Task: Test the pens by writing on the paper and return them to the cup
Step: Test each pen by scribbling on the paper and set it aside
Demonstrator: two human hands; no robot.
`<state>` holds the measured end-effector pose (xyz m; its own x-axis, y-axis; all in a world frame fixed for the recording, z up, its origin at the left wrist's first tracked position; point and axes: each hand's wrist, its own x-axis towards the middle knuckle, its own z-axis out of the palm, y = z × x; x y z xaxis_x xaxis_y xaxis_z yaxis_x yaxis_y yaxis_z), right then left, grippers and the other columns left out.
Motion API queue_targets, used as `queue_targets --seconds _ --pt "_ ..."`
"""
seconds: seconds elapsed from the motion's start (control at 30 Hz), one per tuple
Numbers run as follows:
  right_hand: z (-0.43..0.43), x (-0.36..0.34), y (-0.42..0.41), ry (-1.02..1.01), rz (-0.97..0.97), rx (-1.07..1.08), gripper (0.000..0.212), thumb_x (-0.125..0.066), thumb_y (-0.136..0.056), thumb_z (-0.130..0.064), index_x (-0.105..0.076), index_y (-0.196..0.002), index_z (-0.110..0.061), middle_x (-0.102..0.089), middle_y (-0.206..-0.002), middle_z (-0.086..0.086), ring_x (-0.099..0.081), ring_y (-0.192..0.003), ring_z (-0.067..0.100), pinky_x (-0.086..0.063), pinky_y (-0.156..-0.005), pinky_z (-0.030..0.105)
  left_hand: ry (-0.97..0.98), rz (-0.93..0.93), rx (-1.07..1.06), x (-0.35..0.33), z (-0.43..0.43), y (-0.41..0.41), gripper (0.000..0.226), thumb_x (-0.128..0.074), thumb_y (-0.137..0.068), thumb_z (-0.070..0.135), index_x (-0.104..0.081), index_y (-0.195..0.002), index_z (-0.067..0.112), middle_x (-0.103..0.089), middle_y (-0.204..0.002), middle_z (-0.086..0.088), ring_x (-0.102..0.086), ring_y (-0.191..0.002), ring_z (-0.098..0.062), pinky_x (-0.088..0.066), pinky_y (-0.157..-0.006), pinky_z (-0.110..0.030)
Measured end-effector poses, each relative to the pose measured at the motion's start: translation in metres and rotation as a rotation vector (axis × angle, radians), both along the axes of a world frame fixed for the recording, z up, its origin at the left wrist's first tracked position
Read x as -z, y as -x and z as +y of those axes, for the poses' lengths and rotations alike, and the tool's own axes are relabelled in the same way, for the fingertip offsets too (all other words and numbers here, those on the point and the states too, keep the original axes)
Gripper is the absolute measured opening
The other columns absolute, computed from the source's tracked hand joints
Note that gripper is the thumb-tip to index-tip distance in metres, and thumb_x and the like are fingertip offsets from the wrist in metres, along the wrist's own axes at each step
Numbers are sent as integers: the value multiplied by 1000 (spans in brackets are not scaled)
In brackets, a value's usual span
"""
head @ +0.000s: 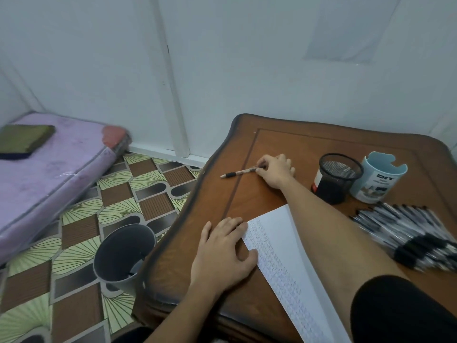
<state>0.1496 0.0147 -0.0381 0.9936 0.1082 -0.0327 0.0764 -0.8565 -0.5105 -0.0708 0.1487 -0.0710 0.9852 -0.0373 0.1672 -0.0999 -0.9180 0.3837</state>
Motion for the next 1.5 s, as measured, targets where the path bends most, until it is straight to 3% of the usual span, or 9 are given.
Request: queue_targets --seconds 0.13,0.3,0.53,0.73,0.9,1.03,1.13,1.27,1.5 --pt "-14 -7 12 -118 35 -72 7 -66 -93 -35 -63 -98 -30 -47 -123 4 -43 -119 26 -40 -102 43 -4 15 7 -3 0 0 62 -41 -86 62 -40 -143 38 -29 -151 26 -14 -141 6 6 -117 -32" --pt "-31 -35 48 -710 34 -25 5 -68 -92 -24 -64 -88 -24 -66 -103 -4 -58 -101 16 -46 -86 32 0 18 6 -5 0 1 63 -38 -83 63 -43 -140 38 -32 -149 25 -17 -140 6 3 -118 -34" --pt "-56 -53 119 -1301 72 89 18 -36 -107 -28 -49 -119 -33 -63 -78 4 -58 -56 18 -53 -55 34 14 31 2 -10 -3 4 80 -22 -72 69 -44 -141 36 -33 -151 21 -19 -142 2 1 -118 -35" --pt "-77 -44 167 -1245 131 86 7 -49 -103 -26 -51 -109 -23 -40 -65 -1 -23 -46 9 -19 -40 19 16 47 -3 -10 -3 4 74 -30 -75 66 -45 -141 36 -35 -151 21 -20 -141 2 0 -119 -35" --pt "-96 -37 191 -1274 98 122 10 -50 -102 -10 -54 -111 -8 -31 -51 1 -27 -42 13 -27 -41 25 20 45 4 -10 -4 5 76 -30 -73 67 -47 -140 35 -36 -150 20 -22 -140 2 -1 -119 -35" --pt "-111 -31 204 -1420 209 168 55 -27 -107 -42 -64 -99 -2 -54 -61 5 -51 -57 14 -43 -63 29 23 49 -1 -11 -5 5 76 -33 -73 66 -48 -140 33 -37 -150 18 -24 -140 0 -1 -119 -36" --pt "-115 -22 217 -1291 248 212 72 -20 -98 -61 -63 -95 -4 -47 -56 5 -45 -51 13 -37 -52 23 23 47 1 -10 -5 6 73 -36 -75 64 -49 -139 32 -38 -149 17 -25 -140 0 -3 -119 -37" --pt "-113 -8 232 -1222 224 125 65 -38 -88 -56 -68 -102 0 -74 -84 18 -69 -70 23 -45 -49 23 22 40 0 -8 -4 5 70 -39 -76 63 -50 -138 31 -39 -149 16 -26 -140 -1 -4 -119 -38" --pt "-114 3 244 -1175 184 42 41 -56 -87 -38 -69 -103 -3 -74 -89 21 -67 -74 26 -50 -50 24 29 21 -4 -5 -4 3 69 -41 -76 62 -52 -137 31 -41 -148 16 -28 -139 -1 -5 -119 -38"
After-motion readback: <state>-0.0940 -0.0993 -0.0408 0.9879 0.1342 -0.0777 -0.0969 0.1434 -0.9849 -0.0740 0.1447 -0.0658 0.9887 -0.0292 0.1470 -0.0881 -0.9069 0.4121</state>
